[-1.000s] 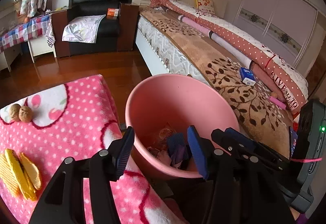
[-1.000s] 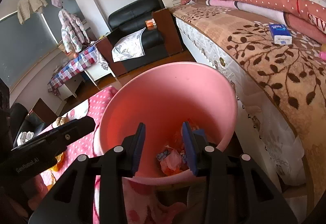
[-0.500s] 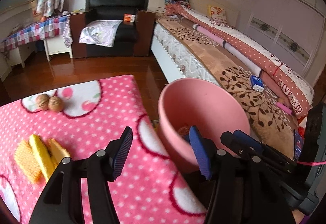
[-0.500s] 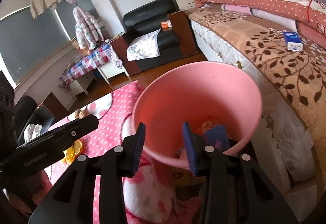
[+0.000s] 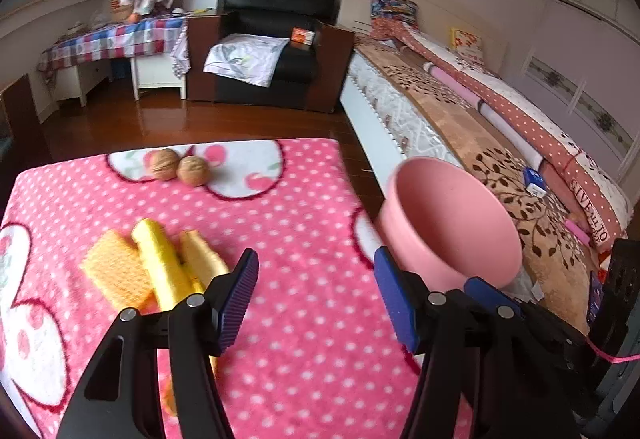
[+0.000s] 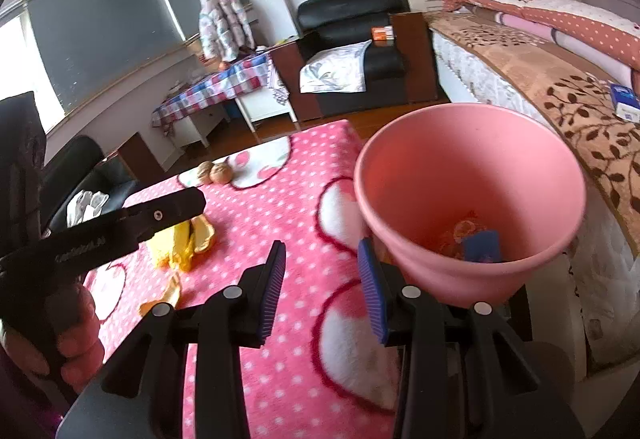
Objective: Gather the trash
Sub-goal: 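Move both open tools back over the table toward the orange peels, then grasp an orange peel piece with the left tool while the right tool grasps another peel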
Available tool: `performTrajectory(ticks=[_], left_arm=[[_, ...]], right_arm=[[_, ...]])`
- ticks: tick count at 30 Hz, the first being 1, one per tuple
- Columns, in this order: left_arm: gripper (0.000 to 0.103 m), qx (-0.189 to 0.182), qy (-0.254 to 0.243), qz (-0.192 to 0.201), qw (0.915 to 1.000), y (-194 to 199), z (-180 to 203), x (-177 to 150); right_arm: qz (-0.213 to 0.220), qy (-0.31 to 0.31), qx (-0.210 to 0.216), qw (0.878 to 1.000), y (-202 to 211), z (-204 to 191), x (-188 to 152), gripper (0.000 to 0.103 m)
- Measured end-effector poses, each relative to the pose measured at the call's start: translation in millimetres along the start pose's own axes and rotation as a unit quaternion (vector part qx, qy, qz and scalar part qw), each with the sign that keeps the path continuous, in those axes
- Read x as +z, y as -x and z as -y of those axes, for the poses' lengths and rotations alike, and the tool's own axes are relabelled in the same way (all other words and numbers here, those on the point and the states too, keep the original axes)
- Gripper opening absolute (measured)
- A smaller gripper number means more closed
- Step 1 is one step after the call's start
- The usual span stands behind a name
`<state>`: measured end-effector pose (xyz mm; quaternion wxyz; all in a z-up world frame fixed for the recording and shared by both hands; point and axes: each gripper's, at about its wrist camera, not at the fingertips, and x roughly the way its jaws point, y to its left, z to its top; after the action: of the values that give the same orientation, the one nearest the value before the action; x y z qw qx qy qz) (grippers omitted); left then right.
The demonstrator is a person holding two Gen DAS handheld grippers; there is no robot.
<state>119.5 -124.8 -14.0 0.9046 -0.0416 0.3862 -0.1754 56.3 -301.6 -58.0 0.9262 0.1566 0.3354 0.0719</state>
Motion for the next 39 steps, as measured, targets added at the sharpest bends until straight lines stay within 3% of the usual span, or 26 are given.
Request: performTrajectory(ticks=[10, 21, 24, 31, 34, 39], left_arm=[[0.059, 0.051, 0.027, 0.015, 0.9982, 32, -49, -19], [0.059, 0.100, 0.072, -0.011, 0.9923, 49, -106, -57], [0.059, 0.086, 0.089, -0.023, 0.9920, 47, -113, -62], [0.059, 0.055, 0.064, -0.064, 0.9944, 25, -100, -68], [0.043, 0.044, 0.052, -0.085, 0.9941, 14, -93, -70], [0.032, 0.036, 0.048, -0.117, 0.9912, 0, -91, -76]], right_arm=[[-0.008, 0.019, 0.022, 1.000, -2, -18, -5, 0.038], [-0.032, 0.034, 0.032, 0.998, -15, -35, -11, 0.038], [-0.039, 0.037, 0.035, 0.998, -18, -38, -13, 0.038], [-0.051, 0.045, 0.036, 0.997, -23, -42, -16, 0.038], [-0.053, 0.044, 0.034, 0.997, -24, -43, -17, 0.038], [-0.060, 0.045, 0.033, 0.997, -28, -44, -18, 0.038]])
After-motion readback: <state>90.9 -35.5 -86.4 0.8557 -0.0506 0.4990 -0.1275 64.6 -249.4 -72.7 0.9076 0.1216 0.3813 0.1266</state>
